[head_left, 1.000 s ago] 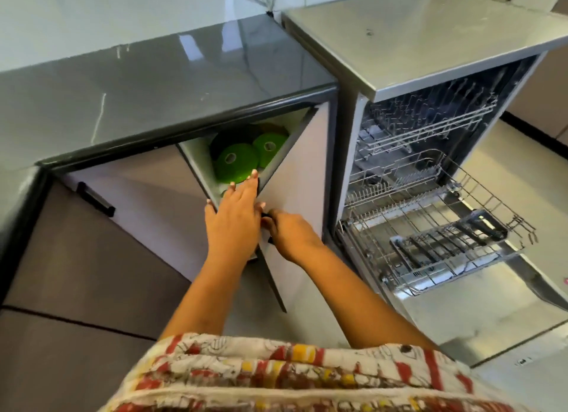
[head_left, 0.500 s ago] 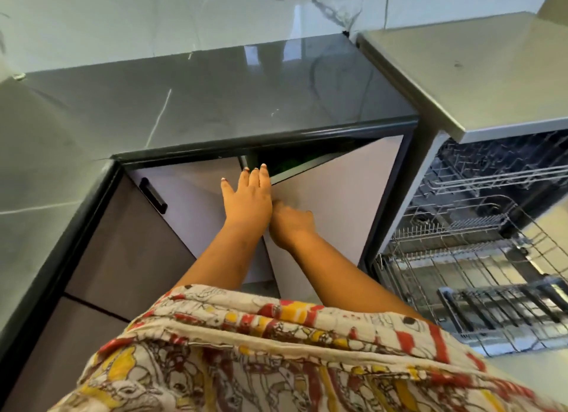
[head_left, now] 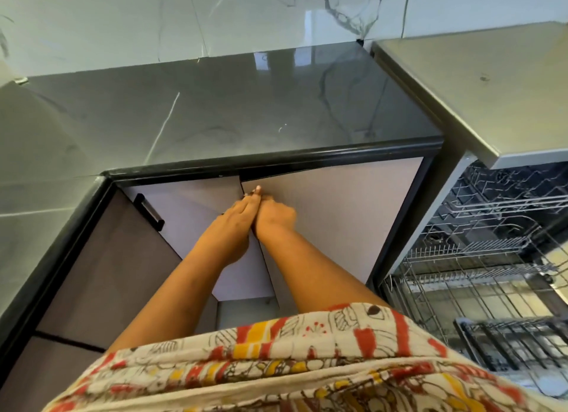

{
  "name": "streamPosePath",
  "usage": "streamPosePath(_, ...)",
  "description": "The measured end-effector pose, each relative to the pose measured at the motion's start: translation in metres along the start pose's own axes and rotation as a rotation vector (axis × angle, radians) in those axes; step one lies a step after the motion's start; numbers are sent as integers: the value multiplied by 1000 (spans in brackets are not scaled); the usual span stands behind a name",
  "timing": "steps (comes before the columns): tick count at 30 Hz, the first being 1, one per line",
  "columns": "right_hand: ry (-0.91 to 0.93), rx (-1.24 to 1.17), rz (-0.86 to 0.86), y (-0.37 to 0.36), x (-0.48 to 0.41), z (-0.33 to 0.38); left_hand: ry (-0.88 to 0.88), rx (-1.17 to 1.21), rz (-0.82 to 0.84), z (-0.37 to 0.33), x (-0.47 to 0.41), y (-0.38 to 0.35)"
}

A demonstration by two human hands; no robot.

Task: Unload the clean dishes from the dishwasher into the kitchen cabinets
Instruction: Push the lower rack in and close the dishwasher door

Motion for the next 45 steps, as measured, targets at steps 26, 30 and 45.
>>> streamPosePath(26, -4, 10, 138, -9, -39, -20, 152, 119, -27, -8, -30, -17)
streamPosePath(30, -119, -17, 309, -32, -13, -96, 47, 290, 47, -77, -13, -67)
streamPosePath(45, -758, -371, 325, -108, 133, -536, -136, 479, 597, -369, 9, -312)
Point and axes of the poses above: each hand's wrist, its own x-axis away from the middle knuckle, its own y-axis out of the back of the hand, z = x × y, the point moved 7 cm from there along -x, towards the middle knuckle, and after that the axes turned 1 degree about -z, right-handed, at the moved point
